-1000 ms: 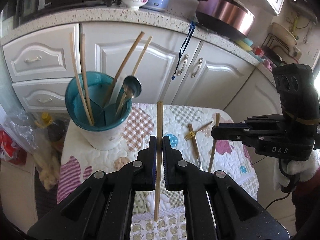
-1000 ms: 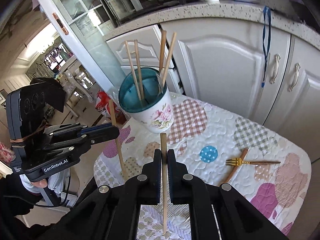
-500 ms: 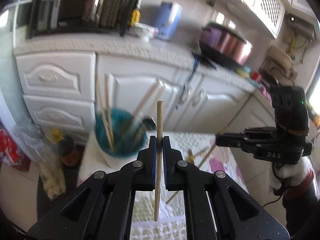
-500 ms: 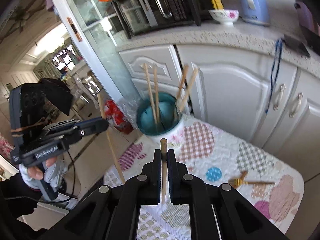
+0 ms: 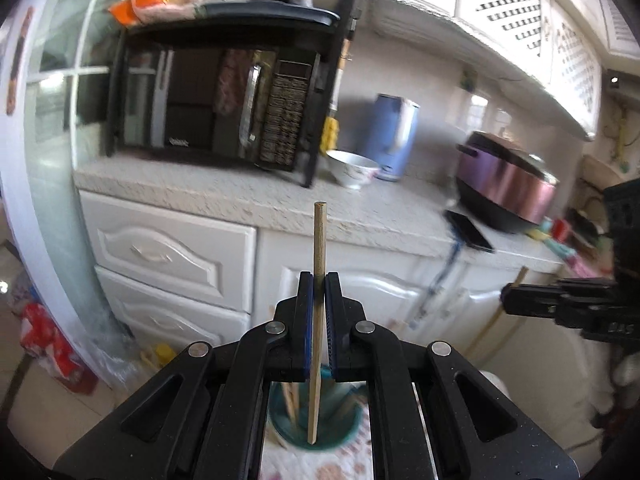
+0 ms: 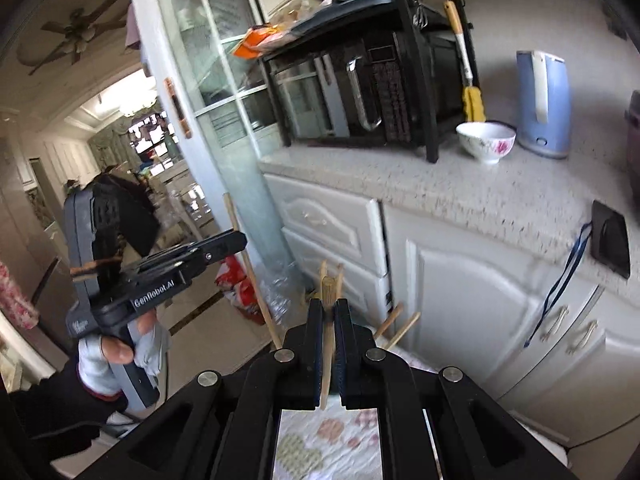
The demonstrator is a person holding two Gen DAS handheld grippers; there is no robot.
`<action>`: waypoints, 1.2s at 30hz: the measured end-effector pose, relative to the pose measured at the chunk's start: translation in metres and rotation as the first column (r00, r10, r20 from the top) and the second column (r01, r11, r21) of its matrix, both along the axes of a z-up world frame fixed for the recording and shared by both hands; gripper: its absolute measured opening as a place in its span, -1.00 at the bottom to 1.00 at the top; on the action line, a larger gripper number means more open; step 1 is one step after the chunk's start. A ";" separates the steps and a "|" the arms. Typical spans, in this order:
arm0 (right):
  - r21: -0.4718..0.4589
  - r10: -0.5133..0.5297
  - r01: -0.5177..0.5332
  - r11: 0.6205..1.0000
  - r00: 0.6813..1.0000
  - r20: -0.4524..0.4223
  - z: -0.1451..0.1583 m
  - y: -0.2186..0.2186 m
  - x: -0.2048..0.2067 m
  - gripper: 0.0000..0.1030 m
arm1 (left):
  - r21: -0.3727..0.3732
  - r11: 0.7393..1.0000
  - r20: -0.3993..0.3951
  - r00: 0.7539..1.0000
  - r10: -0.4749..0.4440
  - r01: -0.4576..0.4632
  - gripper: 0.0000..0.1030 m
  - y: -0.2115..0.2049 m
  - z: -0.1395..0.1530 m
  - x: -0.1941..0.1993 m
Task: Organize utensils
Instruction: 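Lift the chopsticks with both tools and carry them over the teal holder, then lower both chopsticks into the holder and open both tools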
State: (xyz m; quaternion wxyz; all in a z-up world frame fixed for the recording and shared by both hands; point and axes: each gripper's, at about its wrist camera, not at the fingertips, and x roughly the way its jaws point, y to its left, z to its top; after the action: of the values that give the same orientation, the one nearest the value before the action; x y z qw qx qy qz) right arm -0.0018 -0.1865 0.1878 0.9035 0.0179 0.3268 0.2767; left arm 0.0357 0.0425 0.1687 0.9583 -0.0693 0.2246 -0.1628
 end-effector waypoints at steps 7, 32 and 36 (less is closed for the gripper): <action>0.004 -0.060 0.060 0.998 0.997 -0.055 -0.032 0.010 0.048 -0.90 | 0.040 0.998 -0.043 0.997 0.059 -0.058 -0.91 -0.008 -0.042 0.032; 0.041 -0.103 0.117 0.992 0.962 -0.251 -0.116 -0.014 0.062 -0.22 | 0.059 0.997 -0.240 0.968 0.069 -0.056 -0.55 -0.024 -0.117 0.042; 0.039 -0.103 0.117 0.992 0.963 -0.249 -0.118 -0.015 0.054 -0.22 | 0.052 0.997 -0.241 0.968 0.066 -0.055 -0.48 -0.024 -0.116 0.035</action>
State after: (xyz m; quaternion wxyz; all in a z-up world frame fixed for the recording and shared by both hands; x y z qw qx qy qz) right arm 0.0518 -0.2010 0.0700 0.8691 0.0944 0.4274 0.2303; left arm 0.0705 0.0186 0.0528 0.9295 -0.0738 0.3414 -0.1187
